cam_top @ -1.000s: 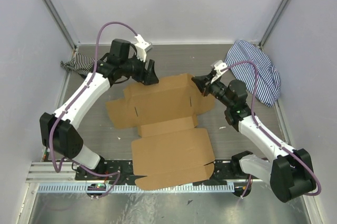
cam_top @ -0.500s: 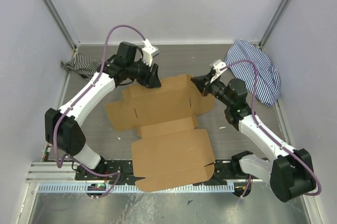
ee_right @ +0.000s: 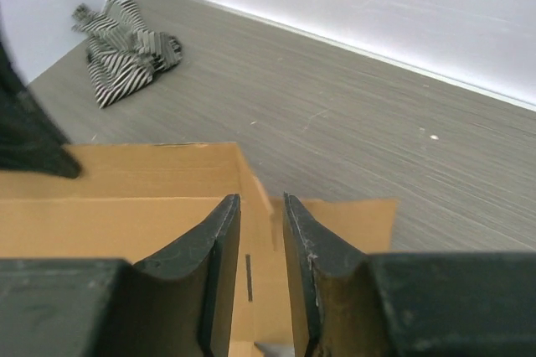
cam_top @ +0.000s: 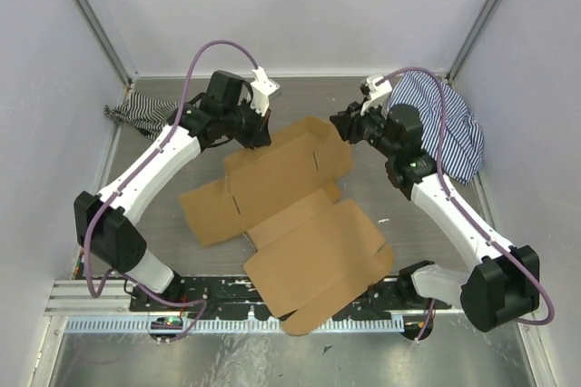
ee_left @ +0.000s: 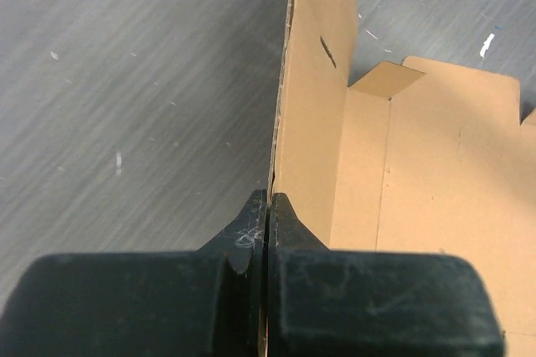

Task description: Fold the paper box

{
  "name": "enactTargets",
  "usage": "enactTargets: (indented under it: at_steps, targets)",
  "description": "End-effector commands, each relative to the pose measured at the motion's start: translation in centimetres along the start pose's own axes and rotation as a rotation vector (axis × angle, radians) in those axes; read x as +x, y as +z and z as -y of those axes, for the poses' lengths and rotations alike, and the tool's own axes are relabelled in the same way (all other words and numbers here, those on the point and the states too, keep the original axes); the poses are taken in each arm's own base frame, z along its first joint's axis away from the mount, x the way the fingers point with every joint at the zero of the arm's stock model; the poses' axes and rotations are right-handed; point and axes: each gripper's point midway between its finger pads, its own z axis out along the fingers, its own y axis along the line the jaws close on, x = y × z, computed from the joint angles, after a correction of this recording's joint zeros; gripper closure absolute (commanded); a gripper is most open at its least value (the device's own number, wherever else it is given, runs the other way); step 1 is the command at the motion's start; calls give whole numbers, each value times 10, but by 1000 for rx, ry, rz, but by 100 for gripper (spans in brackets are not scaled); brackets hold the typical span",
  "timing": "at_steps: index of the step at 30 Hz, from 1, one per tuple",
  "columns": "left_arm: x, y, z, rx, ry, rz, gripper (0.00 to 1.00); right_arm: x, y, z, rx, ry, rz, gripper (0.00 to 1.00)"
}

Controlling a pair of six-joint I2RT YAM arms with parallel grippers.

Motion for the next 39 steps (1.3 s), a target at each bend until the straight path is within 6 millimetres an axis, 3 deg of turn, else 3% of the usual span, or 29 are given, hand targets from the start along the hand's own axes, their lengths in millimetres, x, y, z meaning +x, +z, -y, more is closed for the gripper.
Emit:
enactTargets:
  at_steps: [1,7,11,14,17,23,30,35,39]
  targets:
    - [-35,-37,1,-166,140,50,98,-21,-6,41,274,75,-34,67]
    - [-34,-42,14,-351,340,-22,96,28,-19,79,524,154,-226,67]
    - [-15,-35,6,-509,444,-114,96,63,-26,88,596,190,-324,67]
    - [-2,-28,-3,-640,548,-203,96,77,-31,95,656,209,-347,67]
    - [2,-24,-5,-763,642,-241,95,84,-29,96,661,233,-362,67]
    - [9,-10,12,-827,708,-219,95,90,-21,103,646,293,-403,66]
    - [13,-9,23,-896,737,-180,96,89,-8,141,583,413,-391,66]
    - [13,-12,33,-881,741,-153,96,88,21,168,431,514,-359,71]
    - [12,-13,46,-874,771,-126,96,97,59,164,246,550,-394,74]
